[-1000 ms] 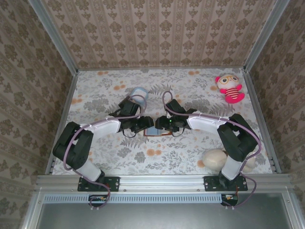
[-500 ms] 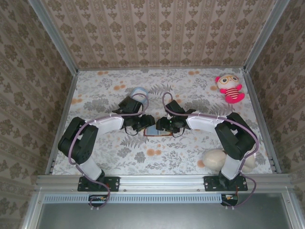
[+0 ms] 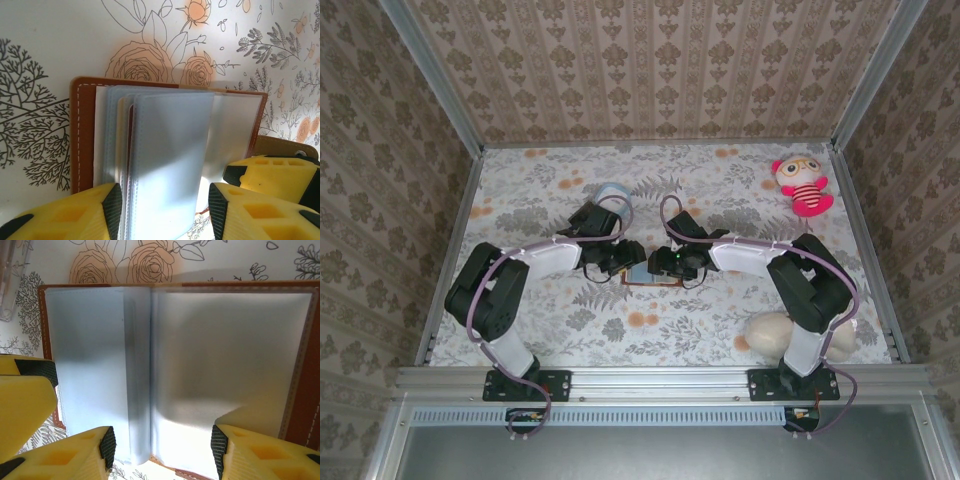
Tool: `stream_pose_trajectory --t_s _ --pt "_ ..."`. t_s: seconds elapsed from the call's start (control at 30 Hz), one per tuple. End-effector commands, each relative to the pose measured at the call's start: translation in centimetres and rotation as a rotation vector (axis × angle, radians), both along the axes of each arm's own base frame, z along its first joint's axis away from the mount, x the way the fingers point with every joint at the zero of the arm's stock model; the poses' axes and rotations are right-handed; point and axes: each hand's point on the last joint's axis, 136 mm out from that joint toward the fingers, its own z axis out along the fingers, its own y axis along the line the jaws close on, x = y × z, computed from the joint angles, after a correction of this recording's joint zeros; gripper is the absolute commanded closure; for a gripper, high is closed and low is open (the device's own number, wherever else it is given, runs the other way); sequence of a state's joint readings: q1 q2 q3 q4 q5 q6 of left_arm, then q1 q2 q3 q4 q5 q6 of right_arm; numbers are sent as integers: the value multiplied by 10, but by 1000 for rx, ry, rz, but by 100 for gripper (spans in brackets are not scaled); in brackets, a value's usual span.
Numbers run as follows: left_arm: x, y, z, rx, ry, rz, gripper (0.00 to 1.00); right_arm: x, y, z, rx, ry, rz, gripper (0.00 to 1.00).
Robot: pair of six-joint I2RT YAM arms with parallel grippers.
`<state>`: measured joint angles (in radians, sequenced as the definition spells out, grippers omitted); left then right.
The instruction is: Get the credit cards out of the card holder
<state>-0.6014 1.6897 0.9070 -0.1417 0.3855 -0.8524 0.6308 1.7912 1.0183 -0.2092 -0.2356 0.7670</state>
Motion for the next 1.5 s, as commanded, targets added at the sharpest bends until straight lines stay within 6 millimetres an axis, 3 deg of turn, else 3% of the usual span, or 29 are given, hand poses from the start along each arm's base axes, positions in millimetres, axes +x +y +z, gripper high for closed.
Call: stream_pose_trajectory --t_s 0.0,0.2,0.53,0.67,0.83,1.23,1.47 --pt "2 -2 10 -6 -4 -4 52 -6 -7 -15 -29 51 -17 45" --pt "4 -4 21 -36 -11 -4 58 -7 -10 -25 -55 78 -25 46" --pt "4 8 15 14 -7 19 58 -8 -13 -32 -75 91 -29 47" --pt "3 -1 22 -48 -7 -1 66 -8 -12 -33 -74 94 -27 51" --pt "6 7 21 -9 -24 16 67 -8 -10 -35 -68 100 -23 53" --pt "4 -11 23 -101 2 -36 67 -10 -9 -38 -67 110 -20 56" --pt "0 -15 30 -120 -5 -79 70 -10 -5 -35 -42 109 -13 64"
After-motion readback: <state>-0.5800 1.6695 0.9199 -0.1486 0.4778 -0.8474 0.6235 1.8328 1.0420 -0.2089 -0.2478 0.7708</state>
